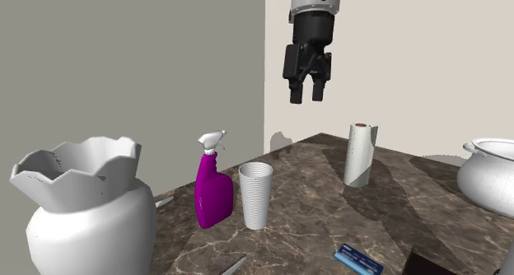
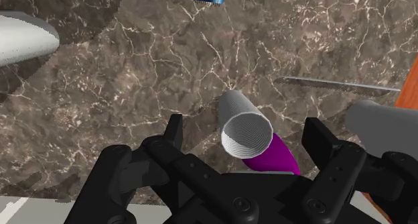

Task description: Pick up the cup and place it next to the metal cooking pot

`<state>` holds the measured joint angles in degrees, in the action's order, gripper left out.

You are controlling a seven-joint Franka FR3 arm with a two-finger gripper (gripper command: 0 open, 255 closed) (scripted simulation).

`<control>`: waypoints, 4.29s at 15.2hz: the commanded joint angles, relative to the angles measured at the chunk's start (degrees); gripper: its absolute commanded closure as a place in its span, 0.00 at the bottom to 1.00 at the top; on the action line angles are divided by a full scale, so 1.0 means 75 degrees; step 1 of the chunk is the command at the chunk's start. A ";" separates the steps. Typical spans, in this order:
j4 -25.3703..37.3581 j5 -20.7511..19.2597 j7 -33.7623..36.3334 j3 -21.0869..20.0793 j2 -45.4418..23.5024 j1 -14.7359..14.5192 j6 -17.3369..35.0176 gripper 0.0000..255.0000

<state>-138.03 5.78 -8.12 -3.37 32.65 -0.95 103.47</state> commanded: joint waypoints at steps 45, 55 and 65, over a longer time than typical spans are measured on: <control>0.1460 -0.0314 -0.1193 -0.0211 -0.4690 -0.0305 0.1901 1.00; 0.1960 -0.0299 -0.1171 -0.0202 -0.4185 -0.0294 0.0899 1.00; 0.2622 -0.0293 -0.1141 -0.0190 -0.3839 -0.0285 -0.0109 1.00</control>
<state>-119.05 3.58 -16.73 -4.79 3.75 -3.08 103.45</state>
